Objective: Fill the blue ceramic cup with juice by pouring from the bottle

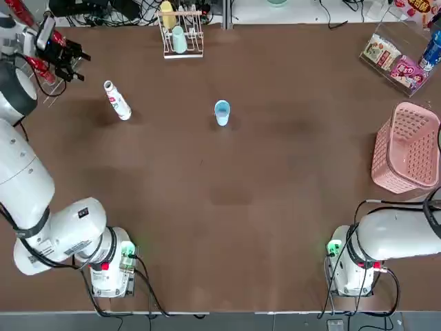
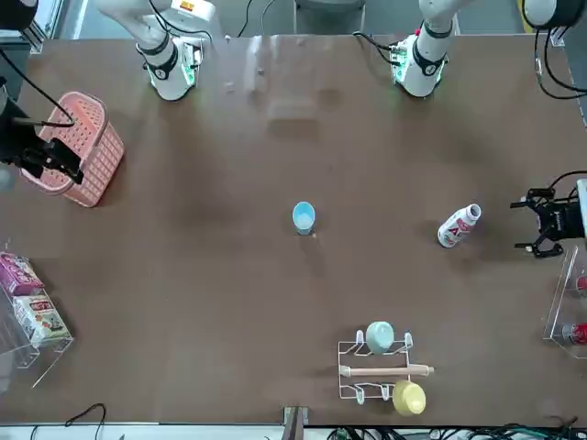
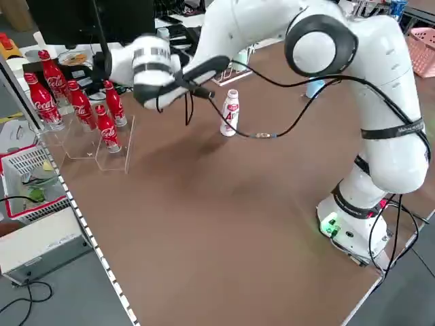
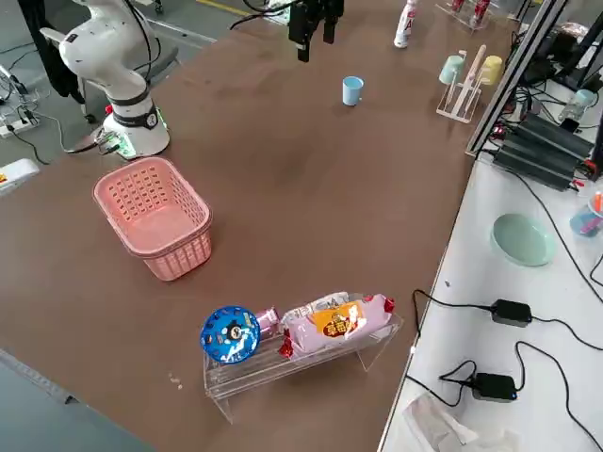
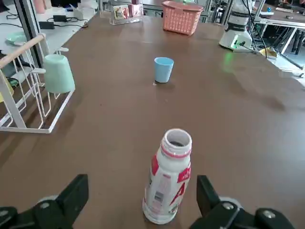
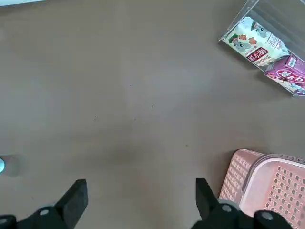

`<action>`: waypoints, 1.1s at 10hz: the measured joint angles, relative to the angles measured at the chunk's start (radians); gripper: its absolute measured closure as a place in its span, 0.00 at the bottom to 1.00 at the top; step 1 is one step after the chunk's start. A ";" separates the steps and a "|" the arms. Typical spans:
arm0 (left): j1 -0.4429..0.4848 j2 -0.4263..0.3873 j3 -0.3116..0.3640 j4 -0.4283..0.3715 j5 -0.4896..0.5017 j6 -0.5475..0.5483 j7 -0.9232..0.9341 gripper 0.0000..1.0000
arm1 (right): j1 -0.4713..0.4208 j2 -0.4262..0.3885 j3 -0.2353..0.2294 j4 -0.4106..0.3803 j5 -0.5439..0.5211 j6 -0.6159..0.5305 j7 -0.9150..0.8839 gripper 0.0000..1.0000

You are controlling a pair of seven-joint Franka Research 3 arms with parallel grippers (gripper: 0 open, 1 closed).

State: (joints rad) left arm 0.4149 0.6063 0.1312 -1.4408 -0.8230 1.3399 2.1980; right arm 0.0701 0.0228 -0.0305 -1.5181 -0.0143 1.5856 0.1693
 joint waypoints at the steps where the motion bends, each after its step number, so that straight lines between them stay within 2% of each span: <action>1: -0.045 -0.053 -0.002 0.001 0.041 0.012 -0.094 0.00 | 0.000 0.000 0.000 0.000 0.000 0.000 0.000 0.00; 3: -0.179 -0.158 -0.004 0.001 0.166 0.049 -0.325 0.00 | 0.003 0.000 0.001 0.000 0.000 0.001 0.000 0.00; 6: -0.371 -0.280 -0.003 -0.019 0.293 0.161 -0.678 0.00 | 0.004 0.000 0.001 -0.001 0.001 0.001 0.000 0.00; 8: -0.449 -0.312 -0.003 -0.053 0.363 0.242 -0.927 0.00 | 0.003 0.000 0.001 -0.001 0.001 0.001 0.000 0.00; 11: -0.507 -0.355 -0.003 -0.054 0.445 0.261 -1.364 0.00 | 0.003 0.000 0.005 -0.001 0.001 0.002 0.000 0.00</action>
State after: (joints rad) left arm -0.0925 0.2509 0.1280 -1.4952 -0.3785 1.6007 0.8343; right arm 0.0735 0.0227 -0.0259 -1.5188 -0.0138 1.5880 0.1693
